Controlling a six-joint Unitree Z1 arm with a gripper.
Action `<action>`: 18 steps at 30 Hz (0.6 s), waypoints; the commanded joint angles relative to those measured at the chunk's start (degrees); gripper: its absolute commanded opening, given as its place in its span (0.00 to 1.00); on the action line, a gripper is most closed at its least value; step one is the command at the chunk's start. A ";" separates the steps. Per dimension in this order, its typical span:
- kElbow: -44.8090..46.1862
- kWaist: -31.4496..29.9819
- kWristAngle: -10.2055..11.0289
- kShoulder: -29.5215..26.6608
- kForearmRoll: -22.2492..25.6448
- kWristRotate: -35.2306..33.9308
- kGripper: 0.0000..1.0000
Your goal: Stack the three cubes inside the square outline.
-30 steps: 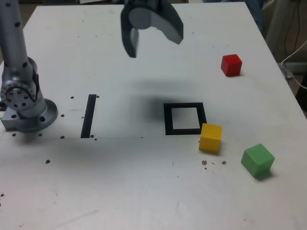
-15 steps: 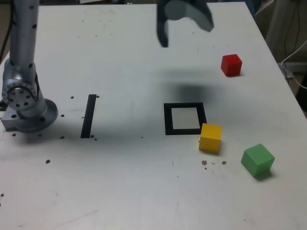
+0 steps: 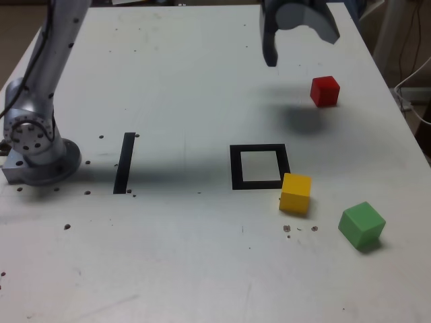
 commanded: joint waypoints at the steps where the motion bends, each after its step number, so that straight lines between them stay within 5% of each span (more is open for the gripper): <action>1: -1.00 0.11 0.30 0.90 -0.42 0.04 1.00; 18: -10.87 -0.11 2.19 11.85 -1.52 -0.20 1.00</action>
